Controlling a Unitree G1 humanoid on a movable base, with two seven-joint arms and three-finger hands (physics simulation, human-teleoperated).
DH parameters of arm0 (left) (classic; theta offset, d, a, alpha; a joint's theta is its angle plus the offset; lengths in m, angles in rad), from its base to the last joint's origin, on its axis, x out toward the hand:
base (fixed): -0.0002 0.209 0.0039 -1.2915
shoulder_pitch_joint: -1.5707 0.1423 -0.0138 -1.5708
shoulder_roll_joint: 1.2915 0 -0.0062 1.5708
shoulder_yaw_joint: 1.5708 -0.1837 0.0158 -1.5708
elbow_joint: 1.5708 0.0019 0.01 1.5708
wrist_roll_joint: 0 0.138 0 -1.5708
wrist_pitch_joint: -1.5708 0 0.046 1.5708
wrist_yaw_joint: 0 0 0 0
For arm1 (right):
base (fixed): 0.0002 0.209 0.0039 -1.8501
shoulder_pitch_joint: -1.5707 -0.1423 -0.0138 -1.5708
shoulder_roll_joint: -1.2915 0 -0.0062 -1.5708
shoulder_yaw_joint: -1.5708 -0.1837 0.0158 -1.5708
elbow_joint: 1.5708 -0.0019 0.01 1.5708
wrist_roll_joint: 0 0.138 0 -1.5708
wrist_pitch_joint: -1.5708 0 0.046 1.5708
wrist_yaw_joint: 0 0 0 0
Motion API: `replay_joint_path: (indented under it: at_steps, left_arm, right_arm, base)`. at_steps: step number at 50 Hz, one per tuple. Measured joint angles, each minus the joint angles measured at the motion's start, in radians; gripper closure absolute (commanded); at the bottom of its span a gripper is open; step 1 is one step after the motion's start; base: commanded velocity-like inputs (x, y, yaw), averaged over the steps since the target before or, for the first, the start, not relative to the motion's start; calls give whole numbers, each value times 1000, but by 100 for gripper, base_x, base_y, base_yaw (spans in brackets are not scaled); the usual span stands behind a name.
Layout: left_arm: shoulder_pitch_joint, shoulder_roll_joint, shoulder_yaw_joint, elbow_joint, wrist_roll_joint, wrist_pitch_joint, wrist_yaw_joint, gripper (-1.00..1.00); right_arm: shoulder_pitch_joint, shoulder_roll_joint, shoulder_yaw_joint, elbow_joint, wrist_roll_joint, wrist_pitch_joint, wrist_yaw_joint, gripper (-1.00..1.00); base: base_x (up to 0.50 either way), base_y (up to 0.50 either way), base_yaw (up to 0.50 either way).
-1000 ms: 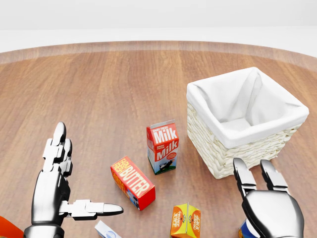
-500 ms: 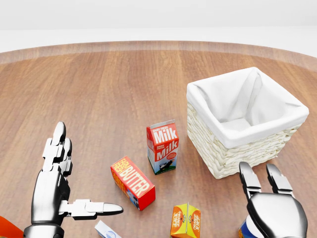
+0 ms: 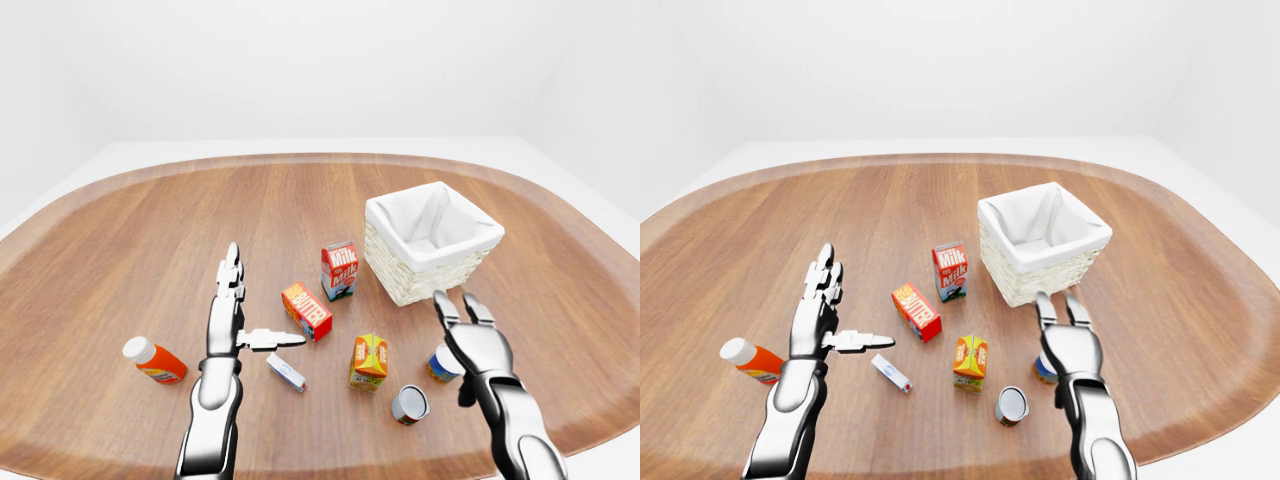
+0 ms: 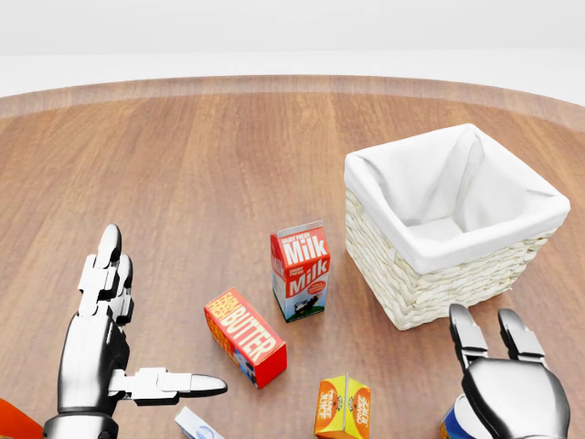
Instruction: Pick up the alphabet soup and the tomato sauce, and put them in the basket.
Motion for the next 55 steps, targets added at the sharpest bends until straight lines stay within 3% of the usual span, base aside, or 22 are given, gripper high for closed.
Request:
replay_joint_path:
  at_steps: [55]
  left_arm:
    - [0,0,0,0,0,0,0,-100]
  right_arm:
    - [-70,-46,41,235,57,39,-113,-100]
  base:
    - [0,0,0]
